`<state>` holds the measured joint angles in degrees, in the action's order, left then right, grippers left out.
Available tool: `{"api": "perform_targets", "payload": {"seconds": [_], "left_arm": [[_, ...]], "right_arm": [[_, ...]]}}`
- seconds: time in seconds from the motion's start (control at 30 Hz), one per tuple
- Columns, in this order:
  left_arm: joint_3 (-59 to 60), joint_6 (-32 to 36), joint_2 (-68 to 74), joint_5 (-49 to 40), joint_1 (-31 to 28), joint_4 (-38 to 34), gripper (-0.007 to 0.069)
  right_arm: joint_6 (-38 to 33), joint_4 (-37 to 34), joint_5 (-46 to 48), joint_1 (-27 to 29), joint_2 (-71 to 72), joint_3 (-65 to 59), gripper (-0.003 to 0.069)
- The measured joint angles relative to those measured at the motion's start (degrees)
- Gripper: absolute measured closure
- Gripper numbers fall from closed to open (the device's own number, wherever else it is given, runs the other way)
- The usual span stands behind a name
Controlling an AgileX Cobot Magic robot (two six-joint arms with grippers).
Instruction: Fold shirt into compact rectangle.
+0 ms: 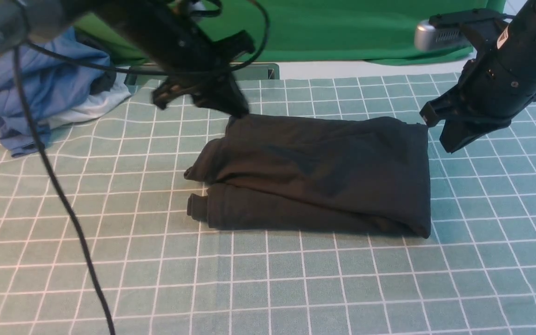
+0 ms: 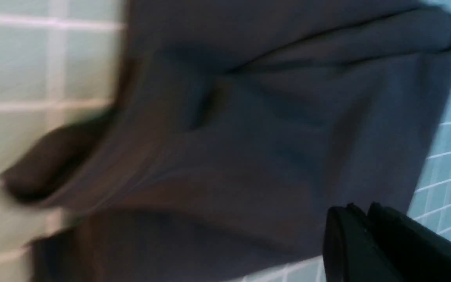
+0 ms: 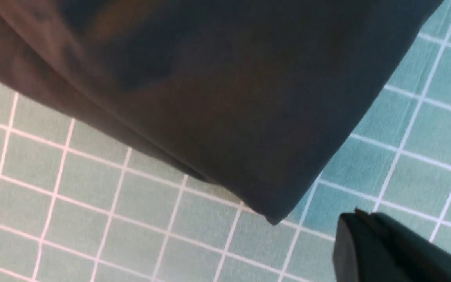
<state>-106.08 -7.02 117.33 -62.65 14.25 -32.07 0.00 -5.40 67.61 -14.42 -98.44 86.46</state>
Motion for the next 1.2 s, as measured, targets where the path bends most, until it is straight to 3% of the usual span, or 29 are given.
{"api": "perform_targets", "payload": {"seconds": [0.4,0.67,0.9,1.1,1.2], "left_arm": [[0.0,-1.4,13.3,3.7,0.7,8.5,0.0571],[0.1,-2.7,4.9,-5.3,-5.1,13.9,0.0571],[6.6,-3.5,-6.1,-6.3,-6.7,15.0,0.0556],[23.1,-3.7,-11.5,-4.6,-3.7,15.0,0.0457],[27.8,-3.7,-11.3,2.0,-1.9,14.9,0.0375]], "right_arm": [[0.0,-0.2,1.9,0.0,-1.3,0.0,0.0634],[0.0,0.1,2.1,0.0,-1.3,0.0,0.0634],[-0.7,-0.2,1.9,0.0,-0.3,-2.3,0.0634],[-0.6,-0.3,-5.3,0.0,1.2,-12.1,0.0627],[-0.4,-1.3,-9.1,0.0,1.2,-15.3,0.0569]]}}
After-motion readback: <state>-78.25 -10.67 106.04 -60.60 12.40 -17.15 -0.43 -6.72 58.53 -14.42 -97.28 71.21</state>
